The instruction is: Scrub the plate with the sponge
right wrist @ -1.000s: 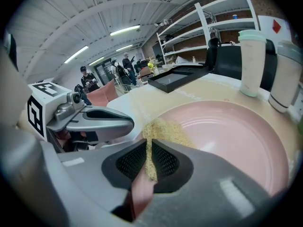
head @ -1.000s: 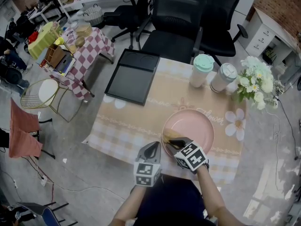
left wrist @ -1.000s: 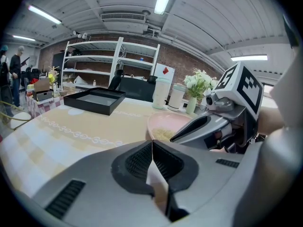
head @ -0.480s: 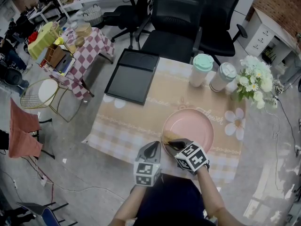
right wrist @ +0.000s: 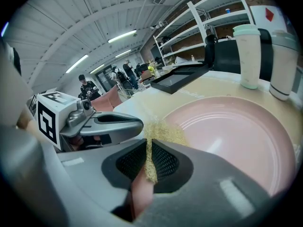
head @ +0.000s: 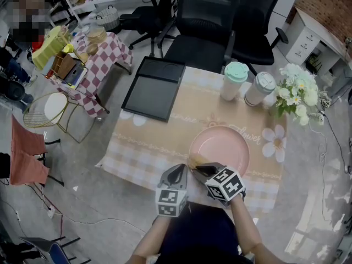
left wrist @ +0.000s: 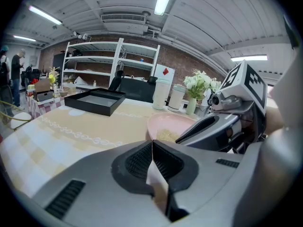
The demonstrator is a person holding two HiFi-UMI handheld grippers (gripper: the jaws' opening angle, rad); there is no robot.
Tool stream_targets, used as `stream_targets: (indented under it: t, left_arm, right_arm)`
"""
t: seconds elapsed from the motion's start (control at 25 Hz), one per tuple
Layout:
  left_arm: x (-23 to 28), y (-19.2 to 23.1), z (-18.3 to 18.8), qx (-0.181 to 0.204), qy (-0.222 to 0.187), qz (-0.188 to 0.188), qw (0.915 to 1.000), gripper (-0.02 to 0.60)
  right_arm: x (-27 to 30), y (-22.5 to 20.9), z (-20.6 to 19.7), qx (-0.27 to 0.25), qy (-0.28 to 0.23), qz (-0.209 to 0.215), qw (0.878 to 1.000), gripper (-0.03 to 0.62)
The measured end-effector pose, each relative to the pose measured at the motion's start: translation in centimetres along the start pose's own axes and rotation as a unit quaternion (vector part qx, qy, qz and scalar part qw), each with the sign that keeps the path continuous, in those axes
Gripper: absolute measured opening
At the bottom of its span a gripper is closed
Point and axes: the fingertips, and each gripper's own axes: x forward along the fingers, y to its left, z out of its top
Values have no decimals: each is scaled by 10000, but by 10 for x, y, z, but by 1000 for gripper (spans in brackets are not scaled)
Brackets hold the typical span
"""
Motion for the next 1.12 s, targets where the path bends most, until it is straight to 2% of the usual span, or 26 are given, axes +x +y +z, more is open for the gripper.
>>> stream_targets:
  t: [0.32,1.12]
  left_arm:
    - [-4,3,5,-85,-145,63,9998,12]
    - [-5,-8,12,-174,-215,-62,9996,12]
  right_arm:
    - [-15,6,16,-32,-289,-4,9996,34]
    - [-58,-46,35,-673,-572,-850,9925,34]
